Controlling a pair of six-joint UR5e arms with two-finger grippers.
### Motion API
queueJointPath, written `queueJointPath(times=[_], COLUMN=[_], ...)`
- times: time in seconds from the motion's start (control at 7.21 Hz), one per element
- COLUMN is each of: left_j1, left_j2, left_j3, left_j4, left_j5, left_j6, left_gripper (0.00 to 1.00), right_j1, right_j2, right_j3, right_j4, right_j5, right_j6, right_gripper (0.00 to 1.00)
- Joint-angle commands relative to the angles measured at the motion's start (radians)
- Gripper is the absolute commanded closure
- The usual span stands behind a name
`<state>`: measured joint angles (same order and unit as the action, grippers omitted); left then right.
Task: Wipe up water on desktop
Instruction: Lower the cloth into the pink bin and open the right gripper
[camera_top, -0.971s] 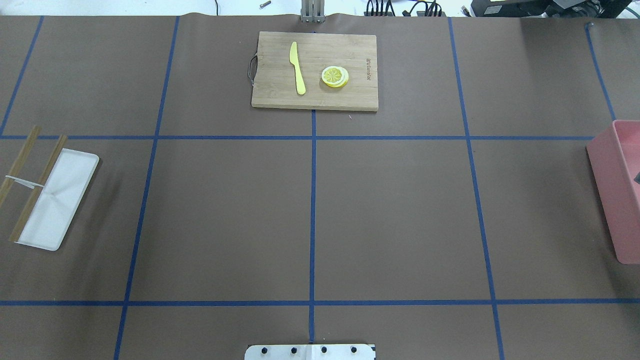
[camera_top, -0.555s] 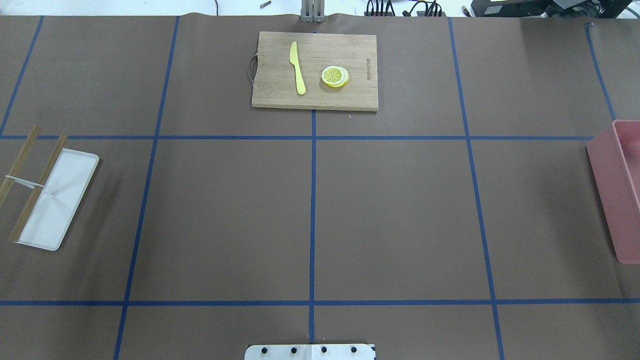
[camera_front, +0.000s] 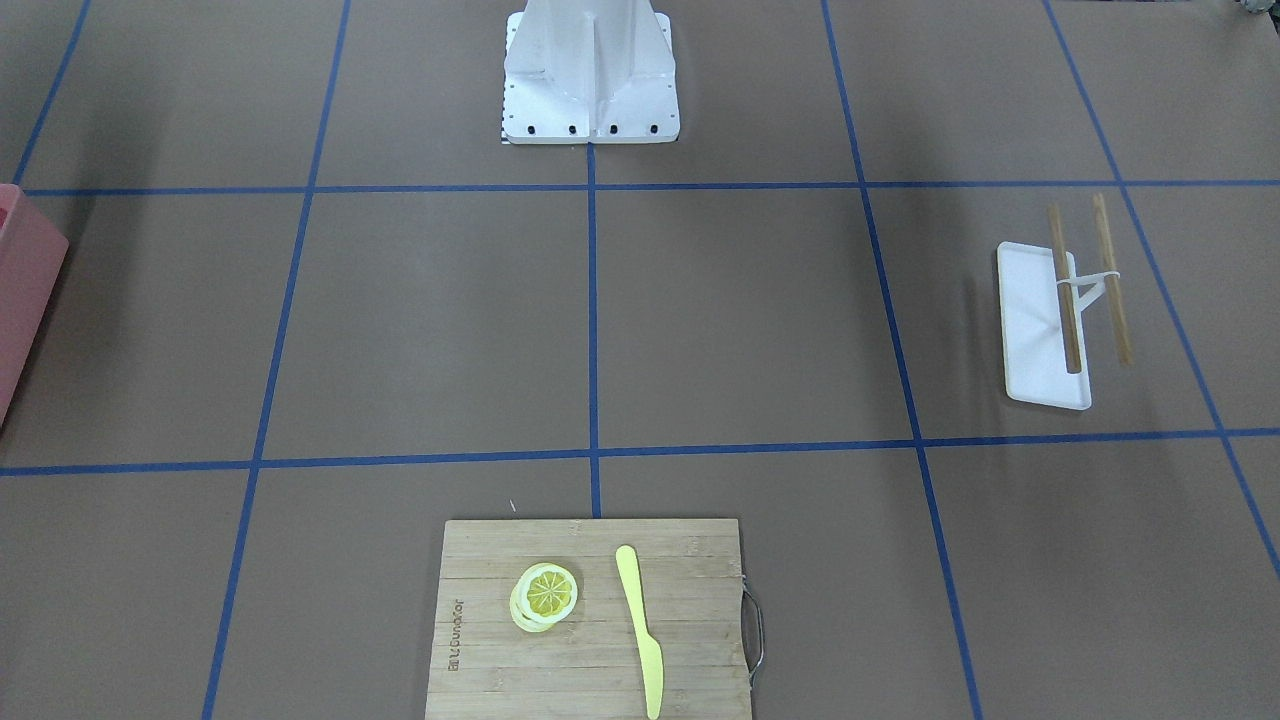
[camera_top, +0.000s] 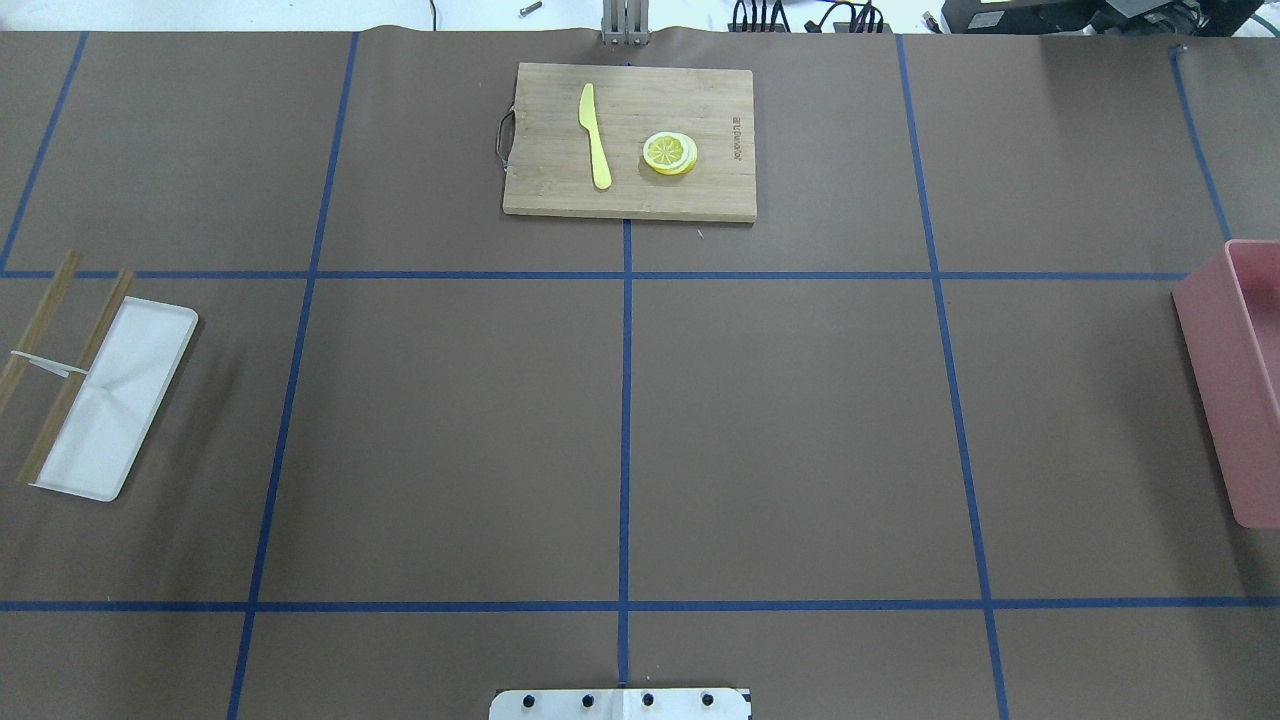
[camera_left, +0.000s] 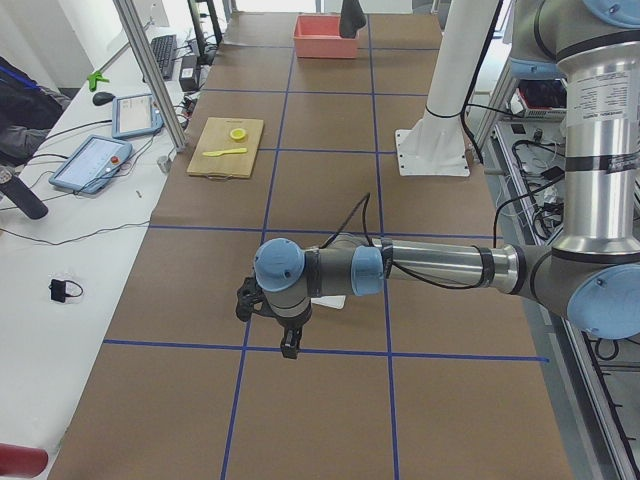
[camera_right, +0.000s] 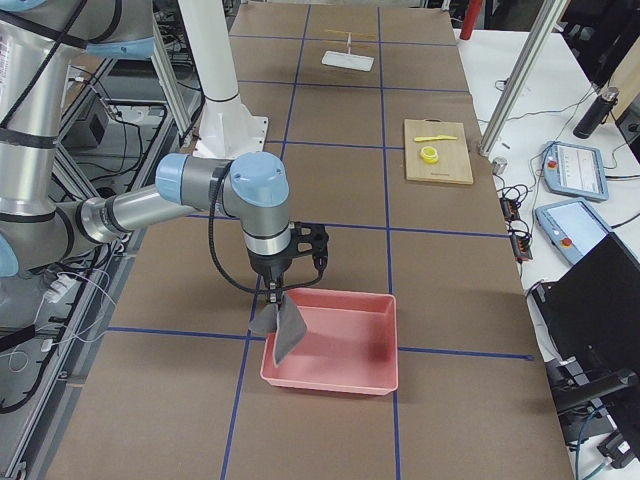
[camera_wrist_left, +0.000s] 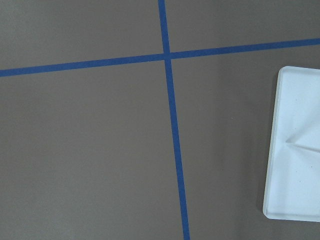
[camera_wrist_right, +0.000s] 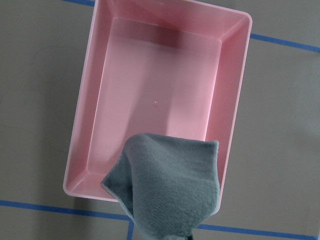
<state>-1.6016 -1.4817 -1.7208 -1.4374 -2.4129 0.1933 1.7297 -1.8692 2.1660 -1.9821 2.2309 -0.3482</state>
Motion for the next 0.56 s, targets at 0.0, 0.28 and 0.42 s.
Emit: queueJointPath(times=[0.0,0.28,0.42], left_j1=[0.000,0.000,0.000], left_j2=[0.000,0.000,0.000], left_j3=[0.000,0.001,0.001], left_j4=[0.000,-0.015,-0.017], left_j5=[0.000,0.000,0.000], left_j6=[0.000,-0.002,0.000], left_gripper=[0.02,0.02,0.02], right_j1=[-0.047,-0.074,-0.076], right_j2=[0.021,0.021,0.021], right_j3=[-0.024,-0.145,-0.150], right_j4=[0.017,0.185,0.201], right_j5=[0.003,0.003,0.009], right_j6=[0.034,0.035,0.037], right_gripper=[1.00,1.00,0.84])
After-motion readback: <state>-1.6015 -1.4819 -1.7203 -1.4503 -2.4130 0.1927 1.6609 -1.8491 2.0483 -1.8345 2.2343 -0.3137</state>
